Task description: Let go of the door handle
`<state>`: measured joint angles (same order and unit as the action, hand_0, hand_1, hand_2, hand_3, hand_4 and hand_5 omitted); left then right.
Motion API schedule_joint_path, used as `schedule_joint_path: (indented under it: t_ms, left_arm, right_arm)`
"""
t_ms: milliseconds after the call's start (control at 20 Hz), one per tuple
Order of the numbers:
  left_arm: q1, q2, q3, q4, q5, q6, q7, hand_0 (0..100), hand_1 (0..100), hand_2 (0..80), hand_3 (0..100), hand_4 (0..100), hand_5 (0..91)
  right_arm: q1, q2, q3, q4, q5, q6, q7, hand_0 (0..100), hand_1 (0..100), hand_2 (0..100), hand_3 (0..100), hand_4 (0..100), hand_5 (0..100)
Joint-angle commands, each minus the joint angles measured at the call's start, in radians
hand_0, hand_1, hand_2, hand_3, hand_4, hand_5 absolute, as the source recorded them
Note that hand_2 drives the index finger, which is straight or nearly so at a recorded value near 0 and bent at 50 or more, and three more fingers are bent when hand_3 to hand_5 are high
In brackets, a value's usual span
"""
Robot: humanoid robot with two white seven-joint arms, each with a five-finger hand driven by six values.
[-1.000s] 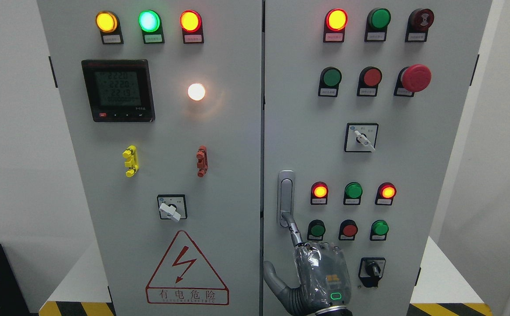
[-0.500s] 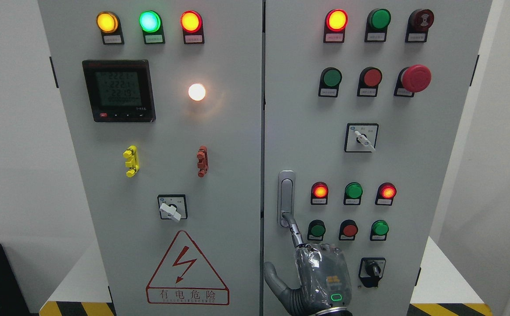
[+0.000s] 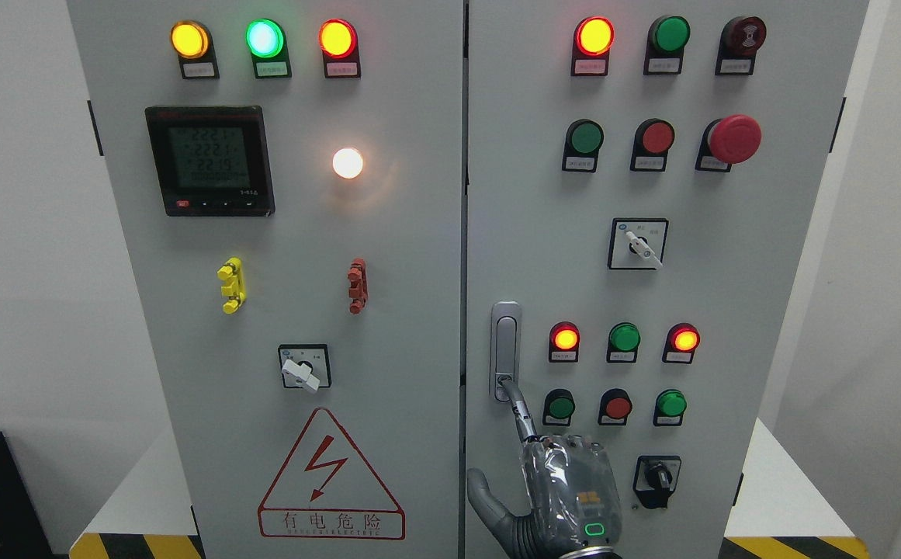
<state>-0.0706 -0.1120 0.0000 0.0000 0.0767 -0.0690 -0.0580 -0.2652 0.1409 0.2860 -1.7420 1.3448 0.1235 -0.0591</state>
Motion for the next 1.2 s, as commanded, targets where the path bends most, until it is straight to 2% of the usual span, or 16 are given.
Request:
schedule_joint_path:
  t_ms: [0,1150]
  left_arm:
    - [0.000,0.000,-0.020,-0.017,0.000,0.000,0.000,0,0,2.4,8,1,0.0]
    - [0.000,0.000,-0.020,-0.015,0.000,0.000,0.000,0,0,2.4,9,1,0.0]
  right_arm:
    - [0.001,0.000,0.001,0.030,0.004,-0.002,0.001,35,34,2,100,100,100]
    - [0.020,0.000,-0.002,0.041,0.004,-0.001,-0.002,35,33,2,100,100,100]
